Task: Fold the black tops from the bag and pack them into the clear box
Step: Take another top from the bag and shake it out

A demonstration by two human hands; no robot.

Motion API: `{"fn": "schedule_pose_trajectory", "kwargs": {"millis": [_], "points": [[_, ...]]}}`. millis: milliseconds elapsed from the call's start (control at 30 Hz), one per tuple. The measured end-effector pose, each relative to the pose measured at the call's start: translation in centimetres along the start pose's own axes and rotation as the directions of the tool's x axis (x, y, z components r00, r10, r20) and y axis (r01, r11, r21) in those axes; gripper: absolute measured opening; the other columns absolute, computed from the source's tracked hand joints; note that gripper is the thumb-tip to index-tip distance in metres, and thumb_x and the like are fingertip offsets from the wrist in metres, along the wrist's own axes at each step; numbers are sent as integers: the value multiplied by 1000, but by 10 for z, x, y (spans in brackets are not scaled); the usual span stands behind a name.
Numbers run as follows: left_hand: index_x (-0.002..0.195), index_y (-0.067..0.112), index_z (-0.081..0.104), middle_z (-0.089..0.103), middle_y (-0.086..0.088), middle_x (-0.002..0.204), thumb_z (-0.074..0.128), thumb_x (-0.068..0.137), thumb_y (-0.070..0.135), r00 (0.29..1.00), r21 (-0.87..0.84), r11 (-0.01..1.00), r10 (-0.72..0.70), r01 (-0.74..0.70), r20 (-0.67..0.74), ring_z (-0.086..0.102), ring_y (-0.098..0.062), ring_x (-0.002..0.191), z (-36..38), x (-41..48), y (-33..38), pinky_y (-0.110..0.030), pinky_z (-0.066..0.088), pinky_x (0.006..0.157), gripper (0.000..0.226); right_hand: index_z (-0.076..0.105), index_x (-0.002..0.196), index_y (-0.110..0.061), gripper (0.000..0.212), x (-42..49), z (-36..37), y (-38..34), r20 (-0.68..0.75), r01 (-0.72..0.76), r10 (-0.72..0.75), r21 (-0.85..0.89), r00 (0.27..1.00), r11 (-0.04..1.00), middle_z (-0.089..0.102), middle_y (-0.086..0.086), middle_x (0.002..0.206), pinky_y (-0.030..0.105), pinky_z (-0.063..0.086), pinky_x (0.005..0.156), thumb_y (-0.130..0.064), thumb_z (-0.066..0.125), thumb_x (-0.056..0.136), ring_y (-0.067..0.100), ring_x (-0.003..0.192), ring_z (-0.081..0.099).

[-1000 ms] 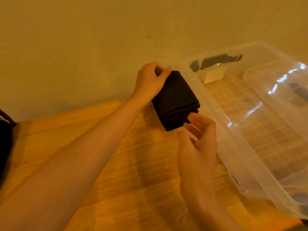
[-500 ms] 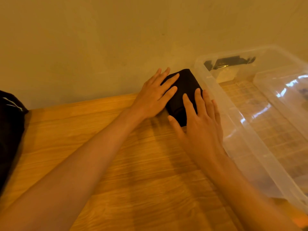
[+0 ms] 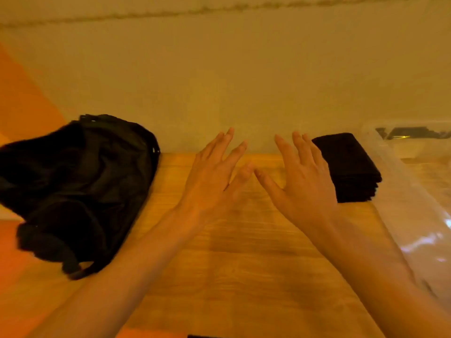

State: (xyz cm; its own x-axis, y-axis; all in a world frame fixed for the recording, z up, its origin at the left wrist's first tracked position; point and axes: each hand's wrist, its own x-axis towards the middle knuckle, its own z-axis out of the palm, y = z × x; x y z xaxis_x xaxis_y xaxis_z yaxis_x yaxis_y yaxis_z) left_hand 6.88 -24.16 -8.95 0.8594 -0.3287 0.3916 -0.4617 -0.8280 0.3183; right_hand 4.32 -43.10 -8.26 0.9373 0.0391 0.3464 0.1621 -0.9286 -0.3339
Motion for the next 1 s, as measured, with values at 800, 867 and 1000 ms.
{"fn": "schedule_pose_trajectory", "kwargs": {"millis": [800, 867, 1000], "points": [[161, 33, 19, -4, 3, 169, 8, 96, 73, 817, 242, 781, -531, 575, -226, -6, -18, 157, -134, -229, -144, -31, -5, 122, 77, 65, 121, -35, 40, 116, 119, -332, 198, 683, -676, 39, 710, 729, 68, -7, 102, 40, 37, 95, -57, 67, 87, 26, 112, 54], [161, 33, 19, -3, 3, 169, 9, 97, 73, 820, 244, 784, -529, 570, -217, -6, -18, 157, -129, -229, -147, -31, -4, 122, 76, 68, 110, -35, 24, 113, 123, -339, 198, 758, -756, 82, 623, 647, 65, -8, 93, 36, 33, 84, -49, 67, 91, 23, 105, 54], [161, 32, 20, 0, 2, 170, 13, 99, 71, 830, 238, 797, -517, 556, -208, -3, -19, 157, -126, -229, -151, -32, -3, 122, 74, 73, 92, -23, 17, 111, 128, -345, 166, 734, -761, 201, 627, 649, 66, -2, 86, 37, 38, 81, -31, 60, 99, 24, 95, 58]]}}
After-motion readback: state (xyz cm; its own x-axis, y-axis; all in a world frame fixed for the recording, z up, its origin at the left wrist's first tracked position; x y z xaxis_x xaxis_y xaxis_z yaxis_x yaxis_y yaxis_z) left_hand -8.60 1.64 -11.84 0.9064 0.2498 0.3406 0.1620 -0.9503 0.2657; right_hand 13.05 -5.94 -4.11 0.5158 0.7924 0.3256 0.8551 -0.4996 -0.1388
